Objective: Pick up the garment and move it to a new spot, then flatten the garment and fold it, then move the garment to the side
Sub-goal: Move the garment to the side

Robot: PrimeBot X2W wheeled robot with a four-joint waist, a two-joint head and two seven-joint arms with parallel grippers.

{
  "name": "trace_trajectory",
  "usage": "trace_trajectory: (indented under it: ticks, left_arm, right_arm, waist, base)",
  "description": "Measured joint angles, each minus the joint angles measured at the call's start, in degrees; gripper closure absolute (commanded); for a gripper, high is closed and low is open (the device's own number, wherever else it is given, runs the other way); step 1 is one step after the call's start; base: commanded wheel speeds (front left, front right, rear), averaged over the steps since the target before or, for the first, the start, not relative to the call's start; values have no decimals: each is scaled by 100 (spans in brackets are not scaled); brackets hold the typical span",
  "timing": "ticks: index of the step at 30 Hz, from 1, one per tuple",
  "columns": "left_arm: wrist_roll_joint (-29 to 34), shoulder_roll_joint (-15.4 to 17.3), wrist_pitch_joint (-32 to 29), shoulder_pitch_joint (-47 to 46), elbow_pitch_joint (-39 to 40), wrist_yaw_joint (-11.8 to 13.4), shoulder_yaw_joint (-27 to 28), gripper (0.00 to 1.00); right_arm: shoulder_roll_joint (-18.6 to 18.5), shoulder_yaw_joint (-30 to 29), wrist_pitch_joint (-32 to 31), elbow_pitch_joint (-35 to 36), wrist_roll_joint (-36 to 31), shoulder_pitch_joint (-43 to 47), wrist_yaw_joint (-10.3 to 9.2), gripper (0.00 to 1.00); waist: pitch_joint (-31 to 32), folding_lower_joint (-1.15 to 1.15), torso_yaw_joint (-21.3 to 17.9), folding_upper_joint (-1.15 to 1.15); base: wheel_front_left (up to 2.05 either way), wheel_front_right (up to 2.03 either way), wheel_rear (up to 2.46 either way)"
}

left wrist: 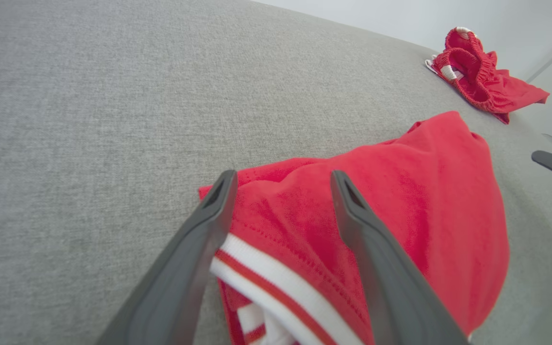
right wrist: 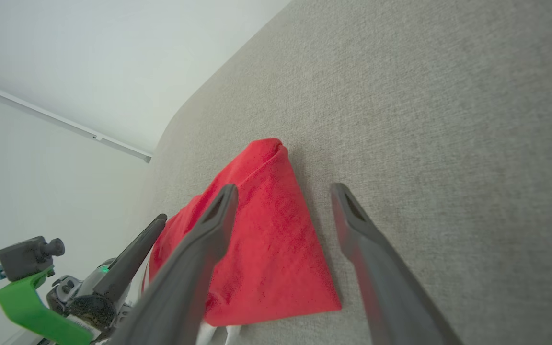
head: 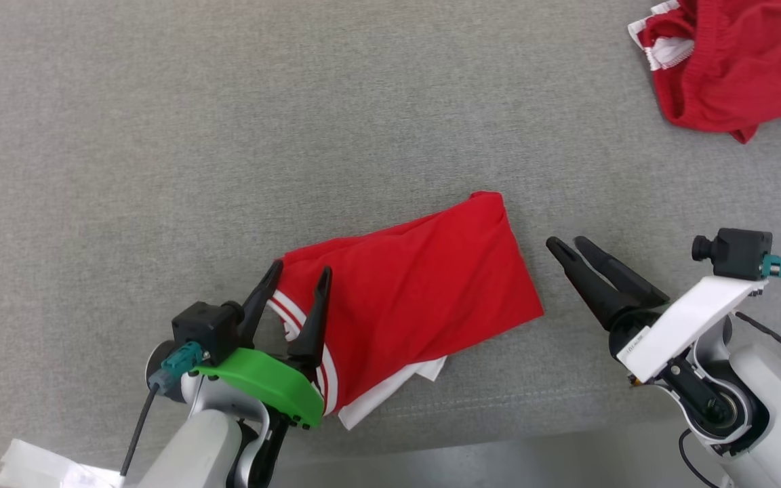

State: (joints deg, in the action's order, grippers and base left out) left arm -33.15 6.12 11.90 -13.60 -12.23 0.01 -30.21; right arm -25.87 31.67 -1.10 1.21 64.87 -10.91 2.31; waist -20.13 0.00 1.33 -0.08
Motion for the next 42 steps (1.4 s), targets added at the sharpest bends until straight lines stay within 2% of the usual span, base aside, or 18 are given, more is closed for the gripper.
trace_trajectory:
  ticks: [8,26,28,29,36,42]
  left_arm:
    - [-1,-48,82,-100,-73,-35,43,0]
    - [-1,-177,186,-309,-223,-134,48,0]
    - [-1,-187,194,-311,-227,-146,48,0]
    - [-1,-190,202,-313,-231,-158,47,0]
    - [-1,-220,225,-318,-242,-159,68,0]
    - [-1,-244,232,-319,-215,-159,120,0]
  right_arm:
    - [19,181,-356,-385,247,-280,216,0]
    - [237,611,-961,-971,501,-853,413,0]
    - [238,613,-965,-1017,492,-890,422,74]
    - [236,614,-995,-1051,492,-900,422,100]
    - [189,631,-1062,-1173,491,-1057,423,100]
    - [-18,449,-1063,-1226,485,-1375,442,100]
  waist:
    - [-36,0,160,0]
    - [-49,0,353,0]
    - [-43,0,371,0]
    - [-40,0,380,0]
    - [-31,0,468,0]
    - [-16,0,510,0]
  base:
    - [0,0,0]
    - [0,0,0]
    - [0,0,0]
    - [0,0,0]
    - [0,0,0]
    - [0,0,0]
